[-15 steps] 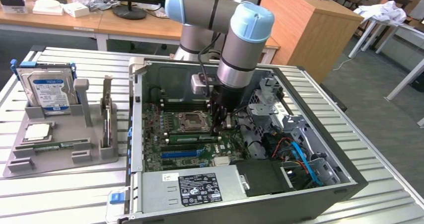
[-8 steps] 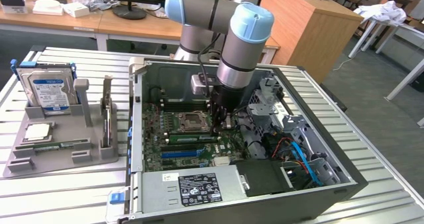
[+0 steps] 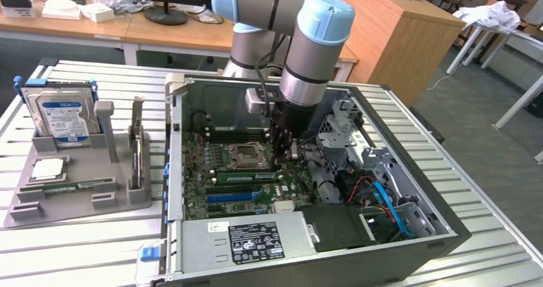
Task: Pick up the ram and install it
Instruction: 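Press down the ram until it locks into place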
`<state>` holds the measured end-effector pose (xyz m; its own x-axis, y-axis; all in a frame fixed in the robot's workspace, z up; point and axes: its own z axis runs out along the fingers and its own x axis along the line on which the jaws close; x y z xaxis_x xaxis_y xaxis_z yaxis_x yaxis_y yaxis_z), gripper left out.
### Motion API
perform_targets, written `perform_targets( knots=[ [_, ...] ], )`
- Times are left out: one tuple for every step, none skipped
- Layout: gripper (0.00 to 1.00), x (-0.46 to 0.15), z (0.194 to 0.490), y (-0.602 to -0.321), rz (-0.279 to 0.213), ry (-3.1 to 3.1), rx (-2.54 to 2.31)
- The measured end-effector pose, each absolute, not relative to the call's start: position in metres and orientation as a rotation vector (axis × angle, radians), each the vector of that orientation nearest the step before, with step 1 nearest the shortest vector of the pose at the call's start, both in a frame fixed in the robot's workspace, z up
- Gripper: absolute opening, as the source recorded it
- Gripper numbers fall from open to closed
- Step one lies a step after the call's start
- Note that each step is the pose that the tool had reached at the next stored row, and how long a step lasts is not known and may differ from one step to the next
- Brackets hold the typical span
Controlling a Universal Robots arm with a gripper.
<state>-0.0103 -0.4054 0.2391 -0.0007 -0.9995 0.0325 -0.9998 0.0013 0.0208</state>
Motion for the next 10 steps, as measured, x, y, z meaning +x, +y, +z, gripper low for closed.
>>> perform_targets(
  knots=[
    [0.1, -0.0103, 0.2397, -0.4054, 0.013, -2.196, 2.194],
    [0.1, -0.0103, 0.2403, -0.4054, 0.013, -2.196, 2.194],
    [0.1, -0.0103, 0.2405, -0.4054, 0.013, -2.196, 2.194],
    [0.1, -0.0103, 0.2405, -0.4054, 0.013, -2.196, 2.194],
    [0.1, -0.0103, 0.2405, -0.4054, 0.013, -2.196, 2.194],
    [0.1, -0.0103, 0.2405, -0.4054, 0.013, -2.196, 2.194],
    [0.1, -0.0103, 0.2405, -0.4054, 0.013, -2.196, 2.194],
    [0.1, -0.0103, 0.2405, -0.4055, 0.013, -2.196, 2.194],
    [0.1, -0.0103, 0.2405, -0.4055, 0.013, -2.196, 2.194],
    [0.1, -0.0103, 0.2405, -0.4054, 0.013, -2.196, 2.194]
  ],
)
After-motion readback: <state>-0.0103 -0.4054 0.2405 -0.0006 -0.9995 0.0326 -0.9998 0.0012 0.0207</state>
